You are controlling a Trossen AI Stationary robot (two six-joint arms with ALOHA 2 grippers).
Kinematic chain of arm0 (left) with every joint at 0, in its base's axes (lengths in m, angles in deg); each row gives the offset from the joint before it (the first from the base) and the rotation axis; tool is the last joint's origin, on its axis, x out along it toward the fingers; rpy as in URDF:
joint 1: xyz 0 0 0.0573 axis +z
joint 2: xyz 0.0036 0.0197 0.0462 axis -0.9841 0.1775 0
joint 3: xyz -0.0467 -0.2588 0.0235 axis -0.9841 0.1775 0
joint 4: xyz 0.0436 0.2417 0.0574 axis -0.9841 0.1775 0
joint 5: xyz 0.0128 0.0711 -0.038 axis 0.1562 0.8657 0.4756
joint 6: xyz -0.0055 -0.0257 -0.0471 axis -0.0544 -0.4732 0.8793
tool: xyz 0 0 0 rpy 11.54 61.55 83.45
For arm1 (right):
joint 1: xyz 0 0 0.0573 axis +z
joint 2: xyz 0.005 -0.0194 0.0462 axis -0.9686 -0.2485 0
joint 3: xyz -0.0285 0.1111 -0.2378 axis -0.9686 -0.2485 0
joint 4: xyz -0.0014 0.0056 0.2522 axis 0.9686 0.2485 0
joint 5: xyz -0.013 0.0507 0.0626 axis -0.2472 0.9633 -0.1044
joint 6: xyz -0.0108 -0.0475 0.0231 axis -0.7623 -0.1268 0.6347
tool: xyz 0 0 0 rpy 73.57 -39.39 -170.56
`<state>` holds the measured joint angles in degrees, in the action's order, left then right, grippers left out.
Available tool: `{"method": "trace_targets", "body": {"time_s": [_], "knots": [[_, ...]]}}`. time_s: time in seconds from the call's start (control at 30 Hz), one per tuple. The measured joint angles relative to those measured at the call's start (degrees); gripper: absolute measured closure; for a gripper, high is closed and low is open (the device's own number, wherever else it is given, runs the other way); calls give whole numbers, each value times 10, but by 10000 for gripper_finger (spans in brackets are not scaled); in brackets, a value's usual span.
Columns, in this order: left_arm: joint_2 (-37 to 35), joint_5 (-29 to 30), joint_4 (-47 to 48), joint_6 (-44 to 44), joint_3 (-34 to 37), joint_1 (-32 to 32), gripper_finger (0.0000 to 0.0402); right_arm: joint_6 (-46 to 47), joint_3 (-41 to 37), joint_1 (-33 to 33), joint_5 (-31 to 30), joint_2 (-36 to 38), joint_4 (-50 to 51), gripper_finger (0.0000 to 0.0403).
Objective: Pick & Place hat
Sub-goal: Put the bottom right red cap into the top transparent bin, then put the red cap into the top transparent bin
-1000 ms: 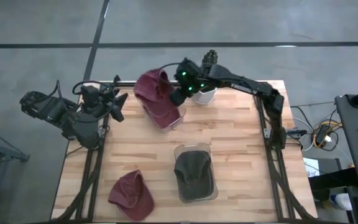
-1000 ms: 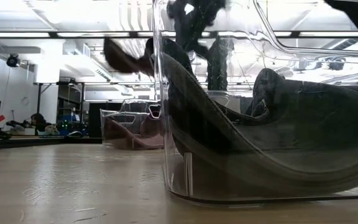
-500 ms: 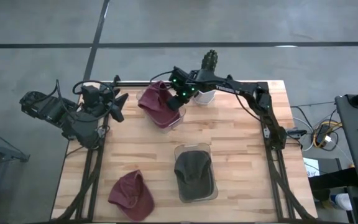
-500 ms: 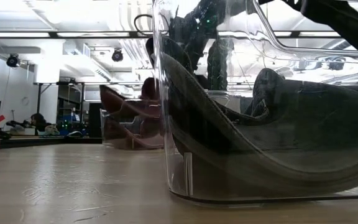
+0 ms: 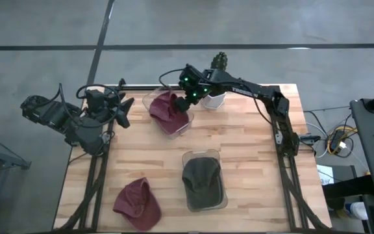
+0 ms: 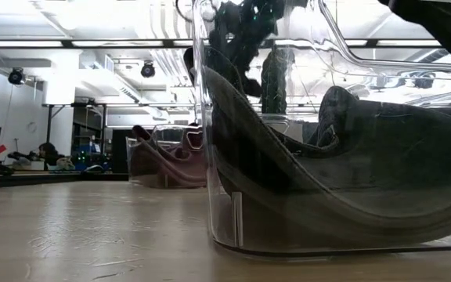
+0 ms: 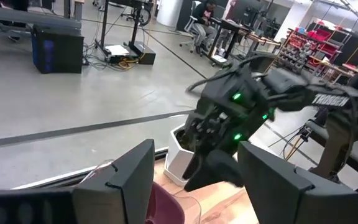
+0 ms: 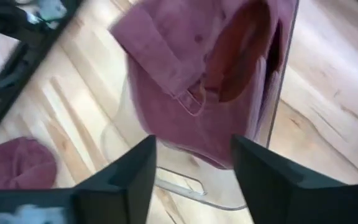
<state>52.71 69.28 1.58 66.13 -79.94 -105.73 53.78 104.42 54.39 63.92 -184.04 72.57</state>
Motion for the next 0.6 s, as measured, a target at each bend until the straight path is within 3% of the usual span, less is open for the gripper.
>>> {"method": "trace_targets", "body": {"time_s": [0.17,0.4,0.47,0.6], "knots": [[0,0,0,-28,0,0,179,-63,0,32,1,47,-72,159],[0,-5,0,-52,0,0,179,-104,1,98,1,86,-162,152],[0,-28,0,-71,0,0,179,-105,1,115,4,92,-164,151],[3,-135,0,-131,1,0,179,-105,0,148,19,101,-140,154]]}}
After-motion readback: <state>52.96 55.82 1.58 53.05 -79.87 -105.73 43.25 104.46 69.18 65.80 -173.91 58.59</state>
